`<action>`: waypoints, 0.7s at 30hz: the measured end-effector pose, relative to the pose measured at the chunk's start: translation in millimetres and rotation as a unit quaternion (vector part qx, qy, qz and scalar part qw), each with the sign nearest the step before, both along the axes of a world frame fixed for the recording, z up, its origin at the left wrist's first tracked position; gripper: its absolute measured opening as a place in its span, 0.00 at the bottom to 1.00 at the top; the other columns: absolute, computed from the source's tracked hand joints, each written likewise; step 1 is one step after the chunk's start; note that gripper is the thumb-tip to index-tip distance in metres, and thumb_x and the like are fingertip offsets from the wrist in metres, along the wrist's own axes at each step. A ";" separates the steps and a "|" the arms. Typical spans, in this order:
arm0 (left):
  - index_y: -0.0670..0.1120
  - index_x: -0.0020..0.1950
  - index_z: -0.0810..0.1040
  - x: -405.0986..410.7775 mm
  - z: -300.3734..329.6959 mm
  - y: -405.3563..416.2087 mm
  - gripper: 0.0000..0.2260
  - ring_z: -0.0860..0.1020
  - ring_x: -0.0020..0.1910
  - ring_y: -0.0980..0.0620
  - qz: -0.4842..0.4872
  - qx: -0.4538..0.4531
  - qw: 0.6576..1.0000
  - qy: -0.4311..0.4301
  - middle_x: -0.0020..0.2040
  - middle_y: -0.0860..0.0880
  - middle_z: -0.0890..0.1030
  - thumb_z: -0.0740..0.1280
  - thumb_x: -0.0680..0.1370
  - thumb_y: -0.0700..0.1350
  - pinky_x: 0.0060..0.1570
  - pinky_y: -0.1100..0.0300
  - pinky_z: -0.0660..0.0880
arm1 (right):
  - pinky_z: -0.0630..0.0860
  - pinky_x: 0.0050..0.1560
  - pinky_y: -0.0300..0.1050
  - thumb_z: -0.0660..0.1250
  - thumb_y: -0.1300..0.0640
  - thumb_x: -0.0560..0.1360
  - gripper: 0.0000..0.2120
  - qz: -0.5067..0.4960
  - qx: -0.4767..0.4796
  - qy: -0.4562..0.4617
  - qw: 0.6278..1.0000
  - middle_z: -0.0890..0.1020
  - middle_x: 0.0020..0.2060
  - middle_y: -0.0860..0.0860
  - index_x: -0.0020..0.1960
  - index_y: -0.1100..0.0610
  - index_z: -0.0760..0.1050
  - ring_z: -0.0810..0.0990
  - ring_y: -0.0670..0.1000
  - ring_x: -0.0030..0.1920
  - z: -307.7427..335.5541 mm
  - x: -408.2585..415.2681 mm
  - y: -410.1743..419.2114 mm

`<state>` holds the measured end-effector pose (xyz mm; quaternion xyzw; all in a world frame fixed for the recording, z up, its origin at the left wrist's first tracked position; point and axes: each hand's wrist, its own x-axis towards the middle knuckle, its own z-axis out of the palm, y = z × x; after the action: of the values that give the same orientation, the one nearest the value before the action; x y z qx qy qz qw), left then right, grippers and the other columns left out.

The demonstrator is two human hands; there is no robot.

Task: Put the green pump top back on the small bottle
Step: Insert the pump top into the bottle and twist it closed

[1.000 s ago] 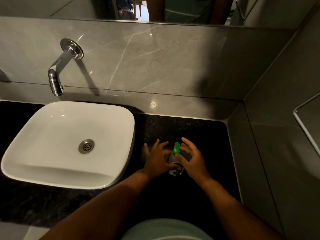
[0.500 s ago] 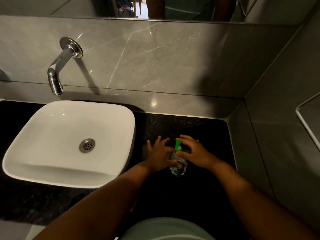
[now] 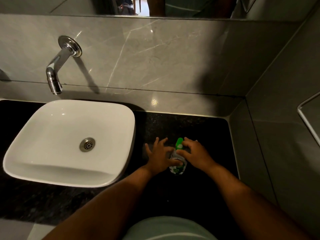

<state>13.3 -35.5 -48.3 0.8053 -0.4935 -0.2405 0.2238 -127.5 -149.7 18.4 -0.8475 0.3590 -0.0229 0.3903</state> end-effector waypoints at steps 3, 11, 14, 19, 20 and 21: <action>0.64 0.57 0.78 -1.3 0.7 0.4 0.29 0.44 0.74 0.56 0.004 -0.014 1.000 -0.015 0.76 0.54 0.60 0.67 0.61 0.75 0.57 0.48 0.20 | 0.52 0.74 0.54 0.67 0.43 0.72 0.21 -0.029 -0.037 0.009 0.999 0.73 0.70 0.55 0.62 0.51 0.76 0.65 0.51 0.73 -3.5 0.8 6.4; 0.65 0.56 0.76 -4.8 7.4 0.7 0.27 0.45 0.74 0.54 0.015 -0.050 0.994 -0.096 0.75 0.51 0.63 0.62 0.61 0.74 0.56 0.50 0.15 | 0.55 0.74 0.58 0.68 0.43 0.71 0.18 -0.083 -0.084 -0.017 0.993 0.81 0.61 0.52 0.57 0.50 0.80 0.69 0.51 0.71 2.5 6.9 21.1; 0.63 0.56 0.77 -3.0 13.9 0.1 0.26 0.46 0.76 0.48 0.022 -0.069 0.991 -0.116 0.74 0.50 0.64 0.63 0.63 0.72 0.59 0.47 0.18 | 0.61 0.73 0.58 0.71 0.45 0.70 0.18 -0.117 -0.053 -0.059 0.990 0.81 0.61 0.56 0.56 0.53 0.81 0.71 0.54 0.70 5.0 5.4 28.9; 0.60 0.58 0.79 -4.4 26.7 4.3 0.24 0.46 0.77 0.46 0.016 -0.042 0.994 -0.097 0.76 0.48 0.62 0.67 0.65 0.68 0.65 0.34 0.29 | 0.57 0.75 0.58 0.71 0.42 0.69 0.36 -0.086 -0.015 0.024 0.996 0.65 0.75 0.52 0.72 0.53 0.65 0.59 0.54 0.76 14.7 -2.2 30.8; 0.60 0.59 0.78 -5.9 27.2 5.9 0.23 0.46 0.77 0.46 0.013 -0.036 0.994 -0.106 0.76 0.48 0.62 0.68 0.67 0.66 0.65 0.34 0.30 | 0.57 0.75 0.58 0.72 0.40 0.67 0.41 -0.090 -0.018 0.047 0.995 0.62 0.76 0.51 0.74 0.51 0.61 0.58 0.54 0.76 18.5 -5.9 32.4; 0.60 0.61 0.78 -7.5 27.7 8.0 0.23 0.46 0.77 0.46 0.012 -0.031 0.993 -0.116 0.76 0.48 0.62 0.69 0.68 0.65 0.66 0.34 0.30 | 0.58 0.75 0.57 0.72 0.38 0.65 0.44 -0.099 -0.017 0.052 0.994 0.62 0.76 0.50 0.75 0.50 0.59 0.59 0.53 0.76 23.1 -10.7 34.3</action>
<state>5.9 -27.5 -20.6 0.8265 -0.5133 -0.1278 0.1926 -138.1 -115.4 41.6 -0.8142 0.4606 -0.0233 0.3527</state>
